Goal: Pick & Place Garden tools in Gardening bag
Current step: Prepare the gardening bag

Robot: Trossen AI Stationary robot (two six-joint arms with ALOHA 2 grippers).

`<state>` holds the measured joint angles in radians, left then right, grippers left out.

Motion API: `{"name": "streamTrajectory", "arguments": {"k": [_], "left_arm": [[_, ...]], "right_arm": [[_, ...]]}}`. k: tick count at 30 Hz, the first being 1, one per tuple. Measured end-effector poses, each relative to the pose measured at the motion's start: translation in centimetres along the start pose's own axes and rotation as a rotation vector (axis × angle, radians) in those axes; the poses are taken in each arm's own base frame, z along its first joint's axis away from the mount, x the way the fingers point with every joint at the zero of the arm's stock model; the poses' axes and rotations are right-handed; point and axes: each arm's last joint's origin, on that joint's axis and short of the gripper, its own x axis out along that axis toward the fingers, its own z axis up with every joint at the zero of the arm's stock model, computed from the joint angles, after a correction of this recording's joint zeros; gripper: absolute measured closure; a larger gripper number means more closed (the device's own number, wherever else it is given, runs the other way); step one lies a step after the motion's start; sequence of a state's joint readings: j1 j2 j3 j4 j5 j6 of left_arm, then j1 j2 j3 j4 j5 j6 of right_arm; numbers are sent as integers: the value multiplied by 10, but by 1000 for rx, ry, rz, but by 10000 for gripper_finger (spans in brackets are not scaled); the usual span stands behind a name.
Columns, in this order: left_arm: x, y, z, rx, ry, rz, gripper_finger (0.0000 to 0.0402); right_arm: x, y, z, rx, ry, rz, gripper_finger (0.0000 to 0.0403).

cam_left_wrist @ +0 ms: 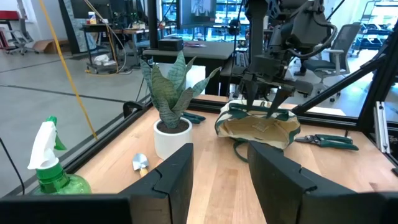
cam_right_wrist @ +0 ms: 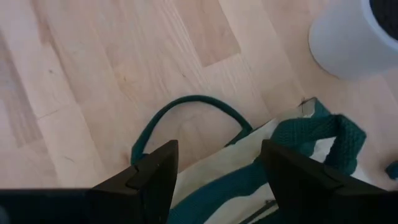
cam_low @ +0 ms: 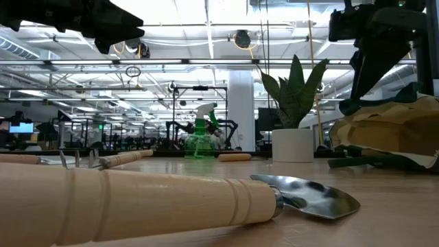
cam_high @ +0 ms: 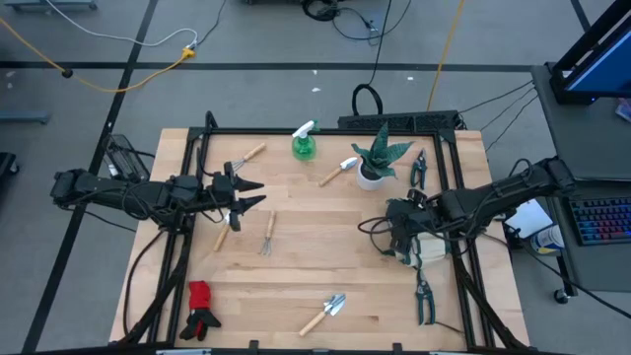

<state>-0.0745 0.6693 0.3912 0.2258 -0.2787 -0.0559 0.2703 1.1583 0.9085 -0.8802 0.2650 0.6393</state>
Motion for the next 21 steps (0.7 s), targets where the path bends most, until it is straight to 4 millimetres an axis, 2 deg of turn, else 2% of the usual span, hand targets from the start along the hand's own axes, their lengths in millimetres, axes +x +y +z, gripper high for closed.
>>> {"name": "streamTrajectory", "arguments": {"k": [8,21], "left_arm": [[0,0,0,1,0,0,245],[0,0,-2,4,20,1,245]], "right_arm": [[10,-2,-6,48,90,-106,177],[36,3,-8,-16,181,-251,177]]}}
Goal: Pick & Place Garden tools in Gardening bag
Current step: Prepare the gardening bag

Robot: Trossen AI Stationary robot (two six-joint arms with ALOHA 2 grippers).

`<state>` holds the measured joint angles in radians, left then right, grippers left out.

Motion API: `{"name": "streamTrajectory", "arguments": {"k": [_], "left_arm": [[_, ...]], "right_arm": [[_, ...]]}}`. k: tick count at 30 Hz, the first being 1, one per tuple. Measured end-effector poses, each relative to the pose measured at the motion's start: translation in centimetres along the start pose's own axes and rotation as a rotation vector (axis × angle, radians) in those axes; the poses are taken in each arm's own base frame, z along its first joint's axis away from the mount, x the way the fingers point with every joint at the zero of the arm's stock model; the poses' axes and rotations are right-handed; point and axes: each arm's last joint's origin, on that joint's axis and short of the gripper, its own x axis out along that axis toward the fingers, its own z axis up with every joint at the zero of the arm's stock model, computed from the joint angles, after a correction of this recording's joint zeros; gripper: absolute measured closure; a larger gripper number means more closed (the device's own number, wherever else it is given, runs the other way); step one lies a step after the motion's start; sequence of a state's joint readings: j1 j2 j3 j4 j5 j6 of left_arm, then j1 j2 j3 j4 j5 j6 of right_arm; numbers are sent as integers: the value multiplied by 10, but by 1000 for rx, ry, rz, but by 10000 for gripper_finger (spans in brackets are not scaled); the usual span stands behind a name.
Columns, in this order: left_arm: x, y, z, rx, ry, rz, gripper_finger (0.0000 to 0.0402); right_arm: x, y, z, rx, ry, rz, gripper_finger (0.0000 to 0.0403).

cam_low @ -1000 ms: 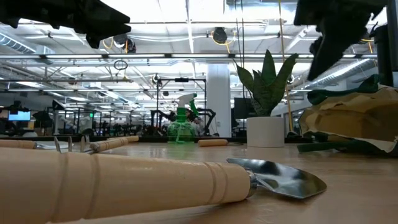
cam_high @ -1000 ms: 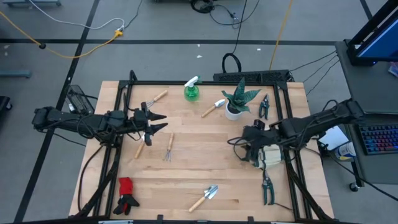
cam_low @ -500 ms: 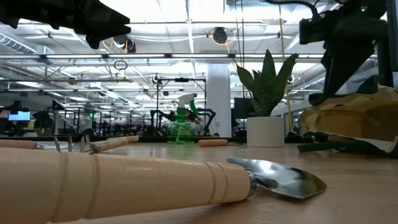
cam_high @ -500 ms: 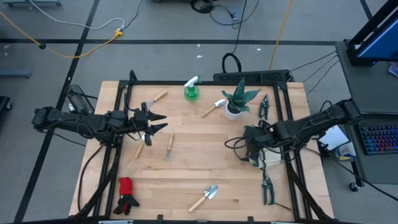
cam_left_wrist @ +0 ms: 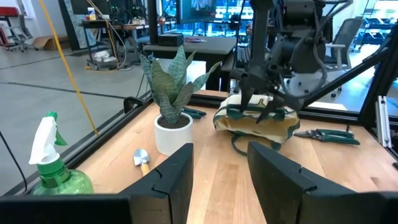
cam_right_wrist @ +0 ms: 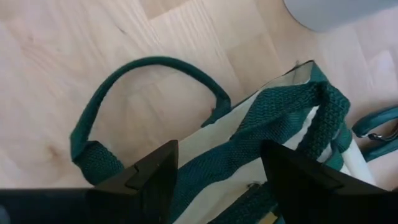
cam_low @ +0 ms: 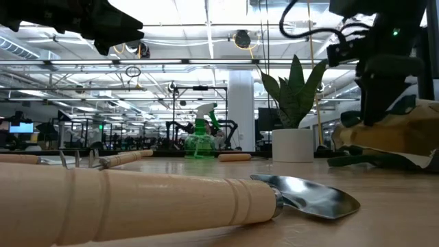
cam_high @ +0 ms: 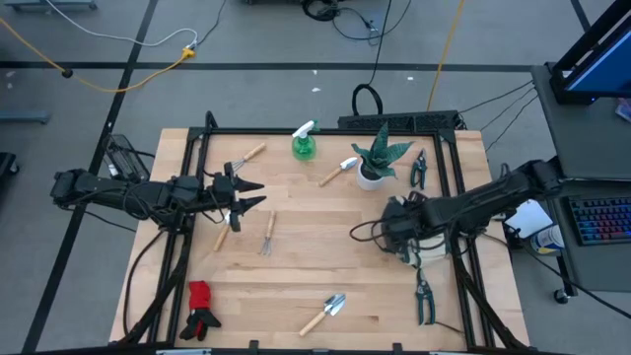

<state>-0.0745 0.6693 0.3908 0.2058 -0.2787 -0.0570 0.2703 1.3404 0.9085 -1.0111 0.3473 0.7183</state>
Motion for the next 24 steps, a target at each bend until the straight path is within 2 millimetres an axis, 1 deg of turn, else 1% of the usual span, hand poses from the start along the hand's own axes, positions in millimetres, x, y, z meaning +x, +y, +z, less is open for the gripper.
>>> {"name": "streamTrajectory", "arguments": {"k": [4,7,12,17,20,22,24], "left_arm": [[0,0,0,0,0,0,245],[0,0,0,0,0,1,245],[0,0,0,0,0,0,245],[0,0,0,0,0,0,245],[0,0,0,0,0,0,245],[0,0,0,1,0,0,245],[0,0,0,1,1,1,245]], "right_arm": [[10,2,0,-47,21,-108,180],[16,3,0,-63,22,-194,197],[27,5,-1,-94,54,-287,256],[35,3,0,-36,103,-331,331],[35,0,-2,7,153,-336,380],[34,-1,-4,29,187,-333,396],[32,-3,-6,48,205,-337,394]]}}
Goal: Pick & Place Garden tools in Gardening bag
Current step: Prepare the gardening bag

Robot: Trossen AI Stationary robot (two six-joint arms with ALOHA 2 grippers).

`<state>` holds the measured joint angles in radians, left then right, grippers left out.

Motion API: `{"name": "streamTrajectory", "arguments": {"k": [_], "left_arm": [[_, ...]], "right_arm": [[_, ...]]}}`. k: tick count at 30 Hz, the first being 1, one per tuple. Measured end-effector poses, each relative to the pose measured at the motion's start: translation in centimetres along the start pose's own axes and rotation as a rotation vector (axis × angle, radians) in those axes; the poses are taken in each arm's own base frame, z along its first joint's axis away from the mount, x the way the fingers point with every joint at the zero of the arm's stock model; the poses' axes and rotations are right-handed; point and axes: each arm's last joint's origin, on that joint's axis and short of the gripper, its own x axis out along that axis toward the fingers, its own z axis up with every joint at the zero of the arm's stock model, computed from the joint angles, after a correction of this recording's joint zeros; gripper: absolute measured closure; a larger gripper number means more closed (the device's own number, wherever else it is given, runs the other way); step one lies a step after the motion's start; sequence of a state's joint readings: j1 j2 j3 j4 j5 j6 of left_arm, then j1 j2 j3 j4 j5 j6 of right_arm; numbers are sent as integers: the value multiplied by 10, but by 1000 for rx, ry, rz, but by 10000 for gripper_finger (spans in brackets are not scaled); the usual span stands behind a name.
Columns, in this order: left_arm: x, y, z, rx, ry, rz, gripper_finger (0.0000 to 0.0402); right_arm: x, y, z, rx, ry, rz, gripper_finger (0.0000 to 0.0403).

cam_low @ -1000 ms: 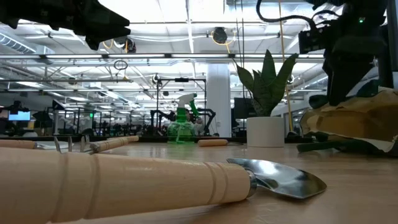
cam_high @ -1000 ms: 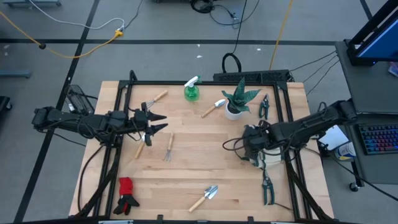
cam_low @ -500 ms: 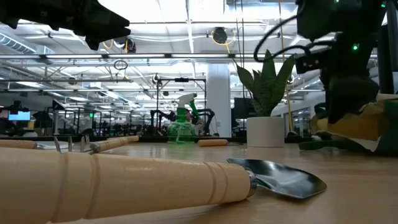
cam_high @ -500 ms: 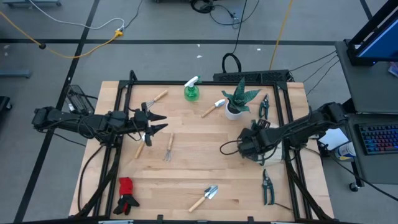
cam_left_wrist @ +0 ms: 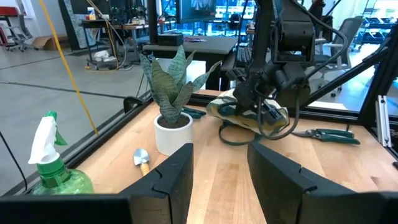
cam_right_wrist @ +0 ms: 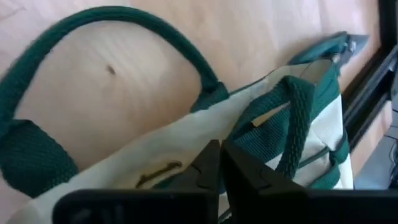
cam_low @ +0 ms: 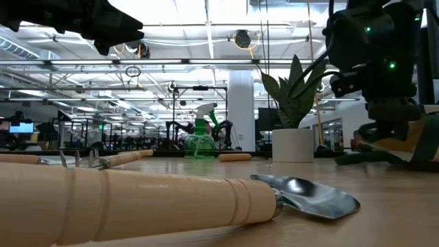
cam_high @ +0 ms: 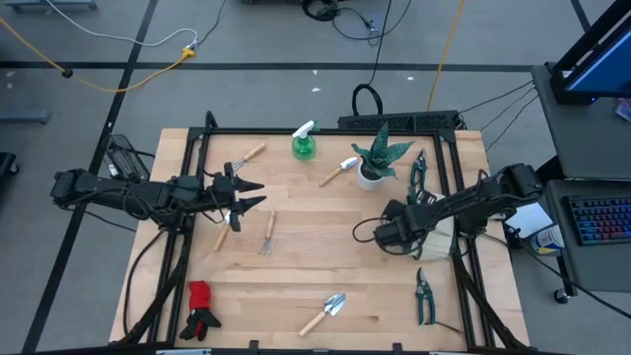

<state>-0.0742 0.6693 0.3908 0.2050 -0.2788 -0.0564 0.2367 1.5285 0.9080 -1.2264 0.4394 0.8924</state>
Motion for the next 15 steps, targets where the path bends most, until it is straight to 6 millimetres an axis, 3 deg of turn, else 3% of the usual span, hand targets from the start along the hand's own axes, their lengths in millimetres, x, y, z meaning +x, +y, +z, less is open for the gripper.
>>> {"name": "streamTrajectory", "arguments": {"k": [7,15], "left_arm": [[0,0,0,0,1,0,245],[0,0,0,0,1,0,245]], "right_arm": [[-4,3,-4,-15,17,21,400],[-29,9,3,-44,-41,99,402]]}}
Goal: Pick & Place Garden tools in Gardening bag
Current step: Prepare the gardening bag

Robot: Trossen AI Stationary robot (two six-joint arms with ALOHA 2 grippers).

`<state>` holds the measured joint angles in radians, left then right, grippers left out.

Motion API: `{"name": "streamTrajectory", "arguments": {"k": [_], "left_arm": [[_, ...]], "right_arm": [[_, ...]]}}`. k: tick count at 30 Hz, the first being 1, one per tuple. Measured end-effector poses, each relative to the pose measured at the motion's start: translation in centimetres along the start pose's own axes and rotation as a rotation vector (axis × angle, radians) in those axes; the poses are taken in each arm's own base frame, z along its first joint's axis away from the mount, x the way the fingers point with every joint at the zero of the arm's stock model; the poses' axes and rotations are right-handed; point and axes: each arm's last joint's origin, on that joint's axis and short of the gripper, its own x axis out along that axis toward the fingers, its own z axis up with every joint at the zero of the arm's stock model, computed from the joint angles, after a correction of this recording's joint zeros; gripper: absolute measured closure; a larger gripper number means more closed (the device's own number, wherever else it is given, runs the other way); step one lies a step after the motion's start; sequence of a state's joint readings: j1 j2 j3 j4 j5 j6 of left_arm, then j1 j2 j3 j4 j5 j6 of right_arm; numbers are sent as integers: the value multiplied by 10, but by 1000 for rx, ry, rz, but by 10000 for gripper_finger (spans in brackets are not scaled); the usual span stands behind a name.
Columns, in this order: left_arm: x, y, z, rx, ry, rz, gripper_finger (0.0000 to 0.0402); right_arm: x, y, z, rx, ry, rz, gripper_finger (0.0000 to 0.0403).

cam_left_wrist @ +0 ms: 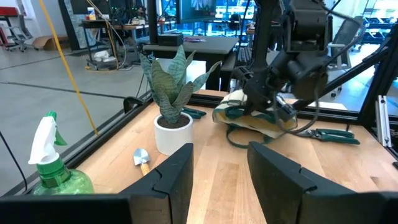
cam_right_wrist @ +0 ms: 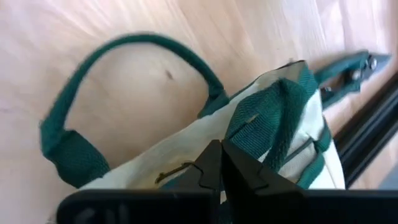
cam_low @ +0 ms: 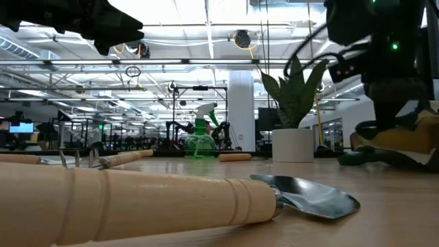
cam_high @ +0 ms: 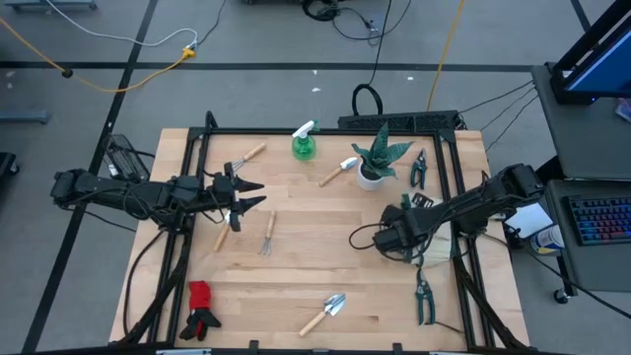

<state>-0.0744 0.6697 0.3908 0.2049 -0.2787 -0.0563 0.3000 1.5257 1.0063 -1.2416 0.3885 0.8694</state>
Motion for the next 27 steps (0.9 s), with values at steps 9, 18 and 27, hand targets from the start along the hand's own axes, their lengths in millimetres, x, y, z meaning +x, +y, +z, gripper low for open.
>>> {"name": "streamTrajectory", "arguments": {"k": [9,18,27], "left_arm": [[0,0,0,0,0,0,245],[0,0,0,0,0,0,245],[0,0,0,0,0,0,245]], "right_arm": [[-24,10,11,-33,-105,103,402],[-36,31,33,-171,-352,299,403],[-47,38,58,-287,-599,385,403]]}}
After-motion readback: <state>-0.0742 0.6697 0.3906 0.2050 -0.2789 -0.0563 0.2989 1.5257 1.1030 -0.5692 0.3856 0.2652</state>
